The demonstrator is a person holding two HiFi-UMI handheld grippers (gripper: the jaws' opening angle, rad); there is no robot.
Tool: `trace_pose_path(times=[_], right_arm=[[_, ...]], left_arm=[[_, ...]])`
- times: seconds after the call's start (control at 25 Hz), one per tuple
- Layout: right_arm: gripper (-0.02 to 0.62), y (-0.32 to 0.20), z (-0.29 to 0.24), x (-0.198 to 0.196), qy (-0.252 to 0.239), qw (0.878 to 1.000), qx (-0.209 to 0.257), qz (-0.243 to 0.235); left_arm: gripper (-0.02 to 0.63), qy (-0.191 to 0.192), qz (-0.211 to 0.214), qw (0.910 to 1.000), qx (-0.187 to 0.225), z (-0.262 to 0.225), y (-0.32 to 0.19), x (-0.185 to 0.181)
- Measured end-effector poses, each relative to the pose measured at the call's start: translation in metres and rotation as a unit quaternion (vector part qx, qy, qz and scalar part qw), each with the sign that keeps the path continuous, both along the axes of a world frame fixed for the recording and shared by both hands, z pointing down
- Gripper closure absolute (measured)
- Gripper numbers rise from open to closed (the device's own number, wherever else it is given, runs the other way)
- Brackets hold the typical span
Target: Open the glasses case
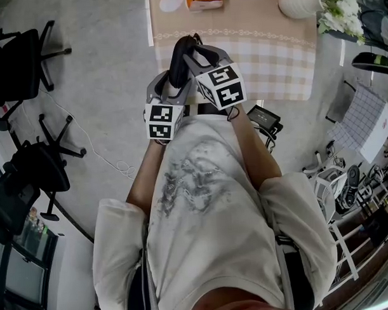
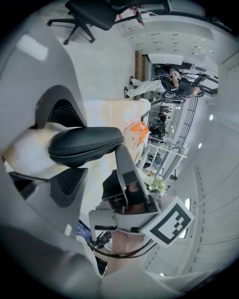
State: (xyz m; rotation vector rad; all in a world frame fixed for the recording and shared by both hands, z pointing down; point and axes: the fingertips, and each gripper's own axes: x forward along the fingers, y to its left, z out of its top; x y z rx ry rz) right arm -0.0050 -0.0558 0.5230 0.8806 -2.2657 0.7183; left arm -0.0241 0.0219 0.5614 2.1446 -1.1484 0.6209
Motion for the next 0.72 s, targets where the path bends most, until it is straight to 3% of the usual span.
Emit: trace_pose_path(times=[0.2,0.36,0.72], right_arm=[[0.456,0.000,-0.002,0.013,-0.015,1.000,-0.009,0.001],[0.457,0.000,-0.001,0.016,-0.022,1.000,-0.015,0.002],[0.460,0.004,0.003,0.014,-0.027,0.999,-0.023,0.004]], left_arm=[[0.345,0.015,-0.012,0.9993,0.032,-0.034,-0.018,0.001],[0.360,-0.003,-0.014,0.9980,0.061,-0.050,-0.039,-0.006],[0.367,-0.035,0.025,0.9979,0.048,-0.032,-0.050,-0.014]])
